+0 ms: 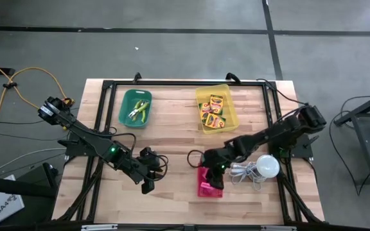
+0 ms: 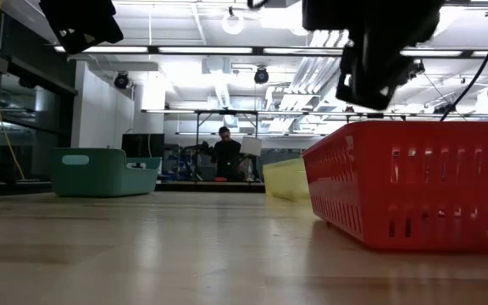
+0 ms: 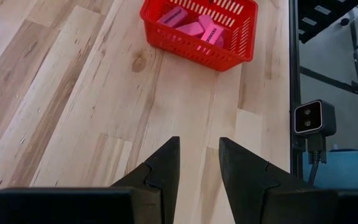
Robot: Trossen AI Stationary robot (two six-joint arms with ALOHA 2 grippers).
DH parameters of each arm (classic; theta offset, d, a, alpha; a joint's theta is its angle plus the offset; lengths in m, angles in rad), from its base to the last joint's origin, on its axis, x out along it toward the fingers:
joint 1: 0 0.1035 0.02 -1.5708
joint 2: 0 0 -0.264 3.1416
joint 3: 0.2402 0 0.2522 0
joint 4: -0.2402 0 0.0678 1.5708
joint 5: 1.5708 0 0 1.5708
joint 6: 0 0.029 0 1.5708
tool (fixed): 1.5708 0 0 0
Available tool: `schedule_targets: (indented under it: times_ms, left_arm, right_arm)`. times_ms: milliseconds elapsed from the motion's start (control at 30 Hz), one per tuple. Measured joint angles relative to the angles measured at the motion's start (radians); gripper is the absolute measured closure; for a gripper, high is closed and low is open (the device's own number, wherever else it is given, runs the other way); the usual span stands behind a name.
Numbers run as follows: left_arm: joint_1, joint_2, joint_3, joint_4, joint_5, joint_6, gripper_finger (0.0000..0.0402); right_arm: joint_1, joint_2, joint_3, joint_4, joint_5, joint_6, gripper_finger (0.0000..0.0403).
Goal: Pick & Place School Supplies
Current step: Return to Home Position
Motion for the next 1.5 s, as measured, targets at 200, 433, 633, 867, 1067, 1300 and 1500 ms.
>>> schedule_targets:
  times_ms: [200,433,633,867,1067,1300,1500]
  left_arm:
    - [0.000,0.000,0.000,0.000,0.001,0.000,0.0293]
    - [0.000,0.000,0.000,0.000,0.003,0.035,0.0293]
    - [-0.005,0.000,0.000,0.000,0.004,0.079,0.0293]
    - [-0.002,0.000,0.000,0.001,0.009,0.060,0.0293]
    - [0.029,0.000,0.000,0.004,0.004,0.036,0.0293]
    - [0.039,-0.017,0.000,-0.004,0.025,0.141,0.0293]
    - [0.039,-0.113,0.000,-0.073,-0.076,0.203,0.0293]
  right_arm:
    - [-0.022,-0.085,0.000,0.007,0.003,-0.016,0.0308]
    - [-0.027,-0.162,0.001,0.006,0.028,-0.037,0.0308]
    - [-0.027,-0.217,0.000,0.022,0.029,-0.061,0.0308]
    - [-0.027,-0.234,0.000,0.042,0.050,-0.114,0.0308]
    - [-0.031,-0.235,0.000,0.003,0.020,-0.012,0.0308]
    - [-0.017,-0.242,0.000,0.007,-0.011,-0.063,0.0308]
    - [-0.018,-0.384,-0.008,-0.136,0.202,-0.136,0.0308]
